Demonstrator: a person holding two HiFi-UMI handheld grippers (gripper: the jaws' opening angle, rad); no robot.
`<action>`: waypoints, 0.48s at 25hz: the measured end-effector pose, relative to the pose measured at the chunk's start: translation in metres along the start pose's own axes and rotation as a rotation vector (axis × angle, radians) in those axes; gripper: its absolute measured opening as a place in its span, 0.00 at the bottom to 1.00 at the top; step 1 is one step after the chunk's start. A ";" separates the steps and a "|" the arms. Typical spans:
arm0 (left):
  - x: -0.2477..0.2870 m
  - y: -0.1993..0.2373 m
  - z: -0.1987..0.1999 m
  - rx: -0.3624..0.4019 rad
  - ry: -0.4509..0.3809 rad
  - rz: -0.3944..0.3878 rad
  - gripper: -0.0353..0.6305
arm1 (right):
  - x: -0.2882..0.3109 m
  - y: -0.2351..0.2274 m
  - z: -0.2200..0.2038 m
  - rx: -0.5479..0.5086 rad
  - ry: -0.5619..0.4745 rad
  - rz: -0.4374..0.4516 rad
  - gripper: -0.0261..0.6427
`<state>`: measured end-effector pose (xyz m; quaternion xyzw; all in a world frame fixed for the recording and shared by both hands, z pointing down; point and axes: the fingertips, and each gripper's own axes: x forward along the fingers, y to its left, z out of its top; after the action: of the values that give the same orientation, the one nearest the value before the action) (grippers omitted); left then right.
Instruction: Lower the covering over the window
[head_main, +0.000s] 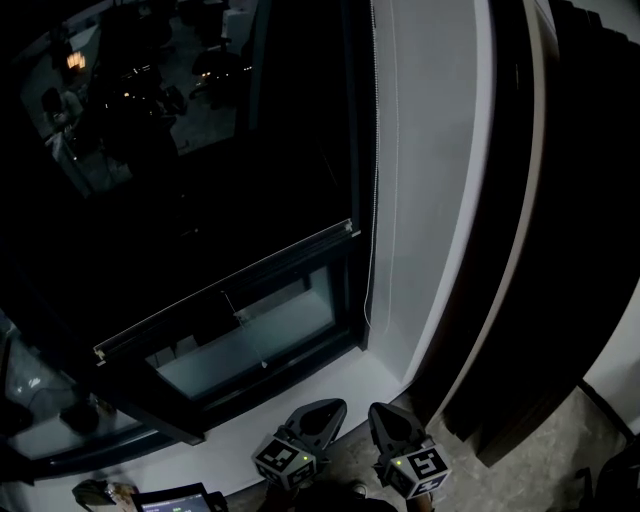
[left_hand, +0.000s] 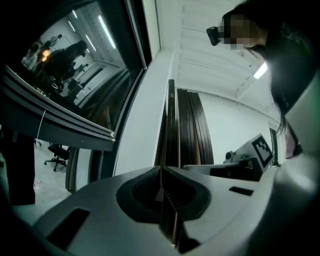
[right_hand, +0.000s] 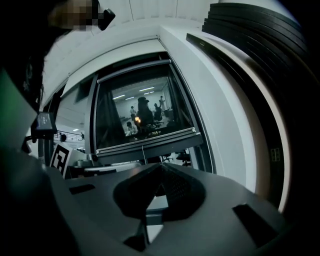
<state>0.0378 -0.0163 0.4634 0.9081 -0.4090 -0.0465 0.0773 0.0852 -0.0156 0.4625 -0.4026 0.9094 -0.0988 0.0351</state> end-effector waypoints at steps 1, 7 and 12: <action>0.003 0.003 0.000 0.004 0.000 0.008 0.05 | 0.002 -0.004 0.001 0.009 0.002 0.000 0.06; 0.030 0.008 0.011 0.033 0.035 -0.001 0.05 | 0.011 -0.031 0.003 0.067 0.000 -0.005 0.06; 0.061 0.025 0.015 0.026 0.042 -0.016 0.05 | 0.026 -0.053 0.003 0.049 0.005 -0.028 0.06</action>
<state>0.0579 -0.0800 0.4516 0.9131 -0.4004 -0.0228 0.0735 0.1067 -0.0697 0.4715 -0.4142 0.9009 -0.1225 0.0415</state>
